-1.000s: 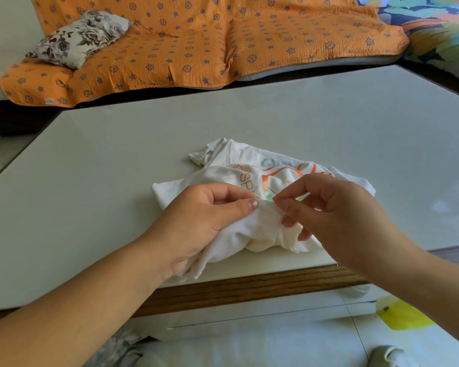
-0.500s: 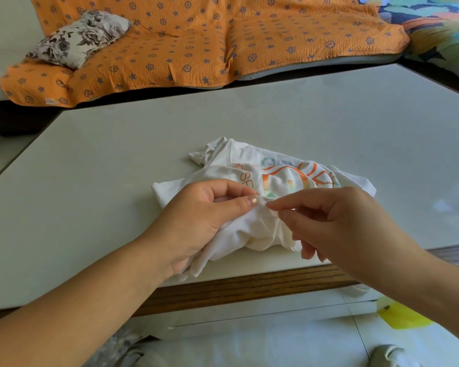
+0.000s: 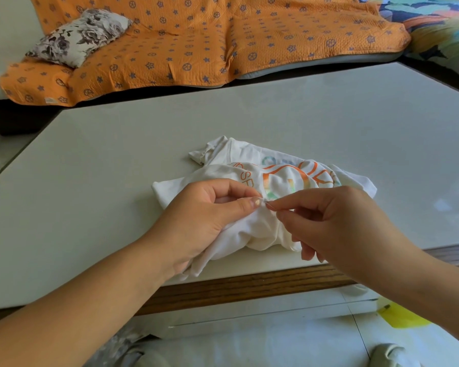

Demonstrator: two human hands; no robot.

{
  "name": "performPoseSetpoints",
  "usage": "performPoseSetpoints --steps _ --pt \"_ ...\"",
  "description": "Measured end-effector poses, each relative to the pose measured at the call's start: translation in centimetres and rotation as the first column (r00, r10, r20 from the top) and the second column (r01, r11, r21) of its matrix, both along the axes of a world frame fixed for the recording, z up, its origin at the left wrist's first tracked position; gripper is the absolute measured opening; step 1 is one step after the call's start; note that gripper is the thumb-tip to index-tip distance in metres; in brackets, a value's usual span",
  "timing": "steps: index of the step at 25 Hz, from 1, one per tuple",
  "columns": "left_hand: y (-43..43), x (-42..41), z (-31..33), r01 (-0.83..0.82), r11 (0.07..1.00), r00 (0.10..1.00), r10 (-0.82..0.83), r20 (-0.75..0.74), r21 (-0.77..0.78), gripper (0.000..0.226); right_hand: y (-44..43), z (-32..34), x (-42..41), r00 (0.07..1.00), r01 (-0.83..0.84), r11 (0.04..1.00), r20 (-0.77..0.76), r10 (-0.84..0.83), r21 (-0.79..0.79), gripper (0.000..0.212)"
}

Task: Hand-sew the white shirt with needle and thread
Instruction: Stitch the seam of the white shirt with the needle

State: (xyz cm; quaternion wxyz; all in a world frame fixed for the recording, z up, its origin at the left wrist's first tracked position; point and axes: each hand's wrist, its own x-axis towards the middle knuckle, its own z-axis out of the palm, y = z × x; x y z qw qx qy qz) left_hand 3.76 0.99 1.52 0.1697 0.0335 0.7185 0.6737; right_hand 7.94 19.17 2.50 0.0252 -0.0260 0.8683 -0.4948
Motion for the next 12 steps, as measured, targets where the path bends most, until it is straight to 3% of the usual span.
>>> performPoseSetpoints --steps 9,12 --pt "0.9 0.8 -0.7 -0.020 0.973 0.970 -0.038 -0.242 -0.231 0.004 -0.3 -1.8 -0.6 0.995 0.022 0.997 -0.102 -0.014 0.073 0.011" --pt "0.9 0.9 -0.6 -0.019 0.970 0.965 -0.045 -0.258 -0.242 0.005 -0.3 -1.9 -0.8 0.999 -0.033 0.998 0.022 0.034 -0.054 0.020"
